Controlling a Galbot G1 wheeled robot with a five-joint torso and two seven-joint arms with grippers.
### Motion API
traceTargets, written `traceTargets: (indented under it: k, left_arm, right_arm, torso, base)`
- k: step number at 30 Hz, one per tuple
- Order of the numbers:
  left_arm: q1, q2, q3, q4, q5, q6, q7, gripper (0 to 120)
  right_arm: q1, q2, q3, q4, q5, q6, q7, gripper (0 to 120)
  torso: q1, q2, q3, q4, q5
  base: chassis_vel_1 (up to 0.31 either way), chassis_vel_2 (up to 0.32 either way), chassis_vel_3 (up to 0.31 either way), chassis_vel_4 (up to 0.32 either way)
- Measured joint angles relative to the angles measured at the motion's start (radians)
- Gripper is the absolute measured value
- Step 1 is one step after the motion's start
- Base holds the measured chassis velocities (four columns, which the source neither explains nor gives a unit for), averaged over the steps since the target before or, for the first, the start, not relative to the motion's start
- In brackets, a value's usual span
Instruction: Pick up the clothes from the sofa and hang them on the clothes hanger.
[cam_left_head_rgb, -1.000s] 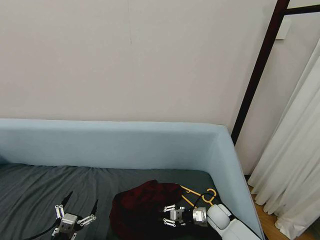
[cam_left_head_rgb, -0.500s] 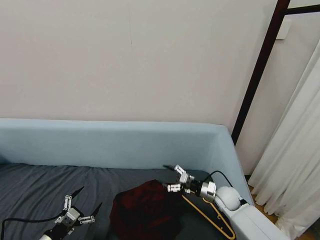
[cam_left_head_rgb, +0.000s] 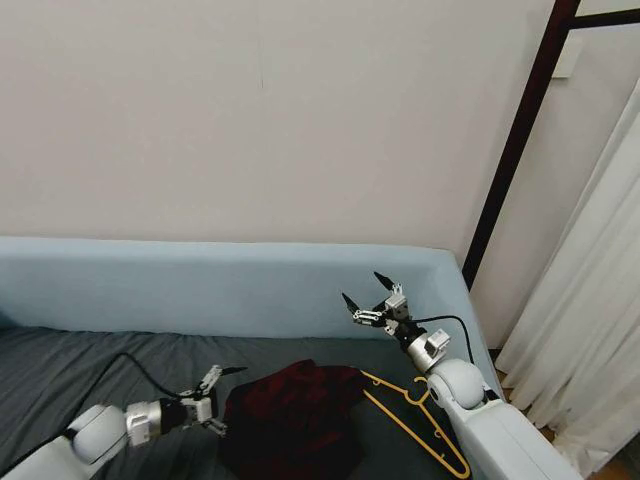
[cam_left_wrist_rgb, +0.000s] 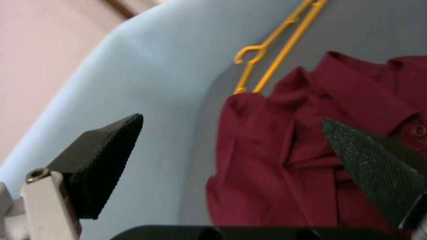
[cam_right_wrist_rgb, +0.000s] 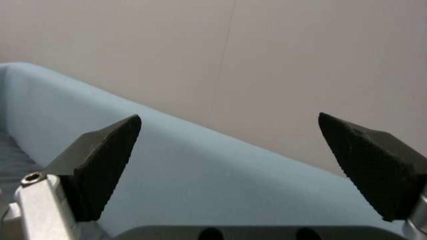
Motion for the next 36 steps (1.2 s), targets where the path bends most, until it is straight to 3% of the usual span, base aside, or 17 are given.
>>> traceTargets:
  k: [4,13,22,30,36]
  left_arm:
    - [-0.138,-0.075,0.131,0.103,0.028,0.002,0.091,100]
    - [-0.265,-0.178,0.311,0.229,0.127,0.006,0.208,100]
    - [-0.296,-0.195,0.342,0.206,0.149,0.008,0.295,100]
    - [-0.236,-0.178,0.327,0.158,0.147,0.009,0.304,100]
    - [-0.189,-0.190,0.295,0.168,0.249,0.010,0.176,100]
  right_arm:
    - [-0.007,0.002,0.031,-0.004,-0.005,0.000,-0.014,100]
    - [-0.020,-0.009,0.079,-0.007,-0.006,0.001,-0.034,100]
    - [-0.036,-0.031,0.102,0.006,0.000,0.003,-0.043,100]
    - [-0.051,-0.039,0.117,0.015,0.000,0.004,-0.048,100]
    - [-0.059,-0.040,0.119,0.014,-0.003,0.008,-0.054,100]
  torso:
    - [0.000,0.000,0.000,0.0003,0.0002]
    - [0.000,0.000,0.000,0.0003,-0.0003]
    - [0.000,0.000,0.000,0.0003,-0.0003]
    - [0.000,0.000,0.000,0.0004,-0.0003]
    - [0.000,0.000,0.000,0.0001,-0.0005]
  base:
    - [0.000,0.000,0.000,0.000]
    - [0.000,0.000,0.000,0.000]
    - [0.000,0.000,0.000,0.000]
    - [0.000,0.000,0.000,0.000]
    - [0.000,0.000,0.000,0.000]
